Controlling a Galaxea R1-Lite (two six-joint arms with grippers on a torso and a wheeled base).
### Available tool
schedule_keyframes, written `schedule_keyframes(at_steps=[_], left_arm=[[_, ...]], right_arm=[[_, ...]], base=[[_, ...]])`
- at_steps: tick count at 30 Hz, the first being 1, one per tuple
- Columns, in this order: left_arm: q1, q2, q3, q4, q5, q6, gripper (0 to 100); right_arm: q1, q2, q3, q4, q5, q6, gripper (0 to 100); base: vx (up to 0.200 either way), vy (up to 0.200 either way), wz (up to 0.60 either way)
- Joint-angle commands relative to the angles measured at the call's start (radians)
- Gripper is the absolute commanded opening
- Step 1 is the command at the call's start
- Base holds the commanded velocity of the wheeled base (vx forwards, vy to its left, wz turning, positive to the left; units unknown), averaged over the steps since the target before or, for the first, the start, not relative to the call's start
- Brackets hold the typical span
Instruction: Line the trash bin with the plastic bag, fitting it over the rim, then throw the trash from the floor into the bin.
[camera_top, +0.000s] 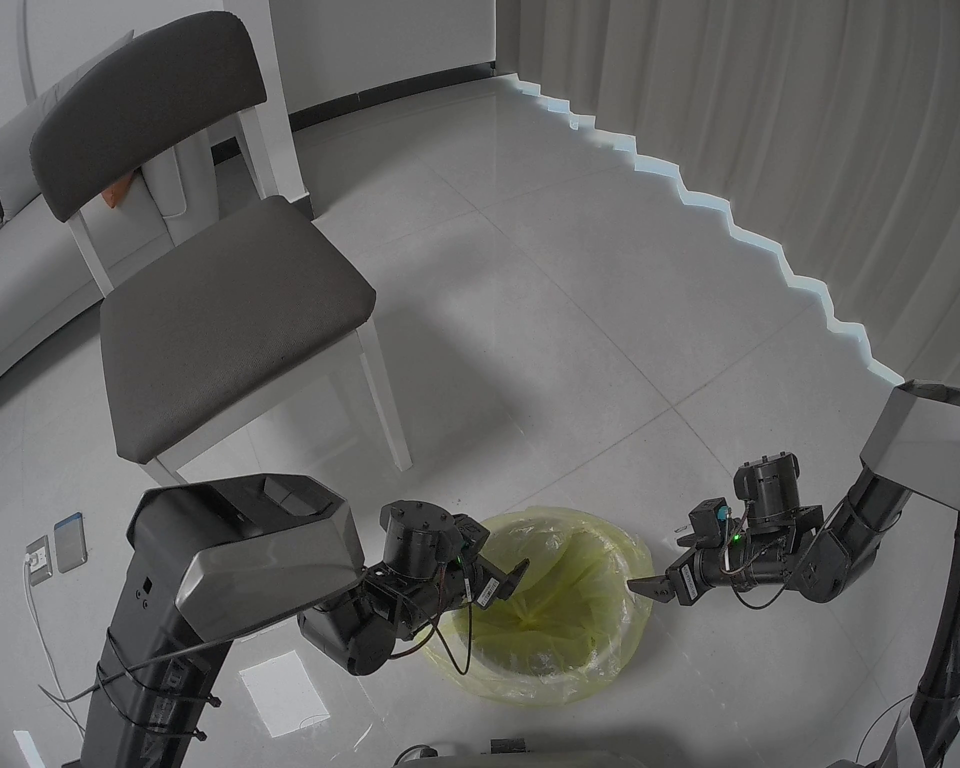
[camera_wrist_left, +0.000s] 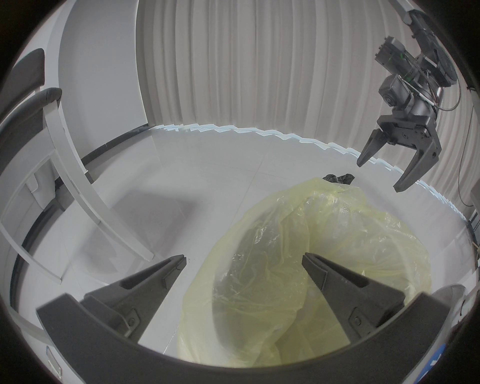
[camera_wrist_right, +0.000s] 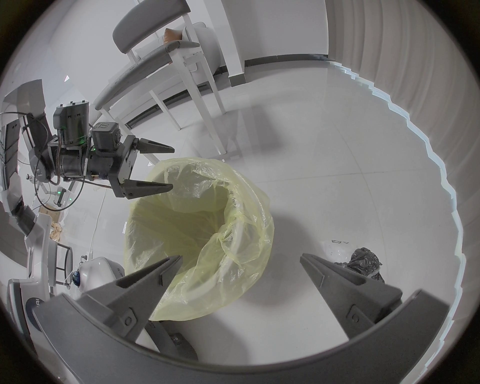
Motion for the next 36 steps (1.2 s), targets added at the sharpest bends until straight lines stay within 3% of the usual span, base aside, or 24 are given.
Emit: schedule_keyframes(at_steps=[1,2,11,17,20,29,36], left_arm=[[-0.001,0.013,0.006,-0.005,0.002,0.001,100],[0.001,0.012,0.009,-0.005,0.002,0.001,0],[0.001,0.002,0.016,-0.005,0.0,-0.022,0],[0.001,-0.056,0.056,0.006,-0.009,-0.148,0],[0.015,-0.071,0.065,0.009,-0.012,-0.163,0],[0.107,-0.001,-0.01,0.029,-0.029,-0.229,0],[0.111,0.047,-0.091,0.087,-0.067,-0.337,0]], right_arm=[[0.0,-0.001,0.002,0.0,0.001,-0.001,100],[0.0,-0.001,0.002,0.0,0.001,-0.001,100],[-0.002,-0.004,0.002,0.0,0.001,-0.001,100],[0.0,-0.001,-0.001,0.0,0.001,-0.001,100],[0.0,0.0,-0.008,0.0,0.001,-0.001,100],[-0.003,0.022,-0.031,0.001,0.001,-0.001,100],[-0.005,0.035,-0.037,0.001,0.001,-0.001,100]], base=[[0.0,0.0,0.0],[0.0,0.0,0.0],[0.0,0.0,0.0],[0.0,0.0,0.0],[0.0,0.0,0.0],[0.0,0.0,0.0],[0.0,0.0,0.0]])
